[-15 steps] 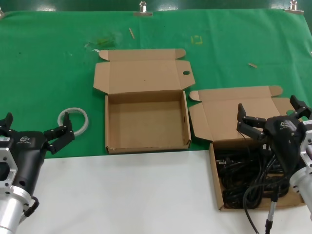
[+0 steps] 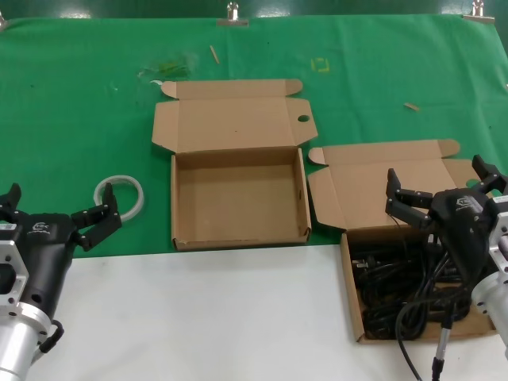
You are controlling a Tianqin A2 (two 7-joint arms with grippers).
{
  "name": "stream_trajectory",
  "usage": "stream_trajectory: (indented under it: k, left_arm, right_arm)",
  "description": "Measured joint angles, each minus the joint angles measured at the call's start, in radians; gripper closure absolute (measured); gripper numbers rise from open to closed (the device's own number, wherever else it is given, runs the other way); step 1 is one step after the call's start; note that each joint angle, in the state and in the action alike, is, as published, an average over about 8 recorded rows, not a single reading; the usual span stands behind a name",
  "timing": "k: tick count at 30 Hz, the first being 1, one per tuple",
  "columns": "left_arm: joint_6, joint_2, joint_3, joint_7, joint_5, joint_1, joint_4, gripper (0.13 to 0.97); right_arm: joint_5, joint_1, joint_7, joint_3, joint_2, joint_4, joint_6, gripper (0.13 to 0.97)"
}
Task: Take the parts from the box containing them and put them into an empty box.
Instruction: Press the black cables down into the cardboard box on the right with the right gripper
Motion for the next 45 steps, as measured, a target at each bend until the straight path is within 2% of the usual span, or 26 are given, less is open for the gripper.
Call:
stream_trajectory:
  k: [37,45]
  left_arm:
    - [0.0,0.0,0.0,0.0,0.0,0.0,0.0,0.132]
    - [0.0,0.0,0.0,0.0,0.0,0.0,0.0,0.152]
  right_arm:
    - [0.0,0.0,0.0,0.0,0.0,0.0,0.0,0.129]
    - [0.0,0.0,0.0,0.0,0.0,0.0,0.0,0.129]
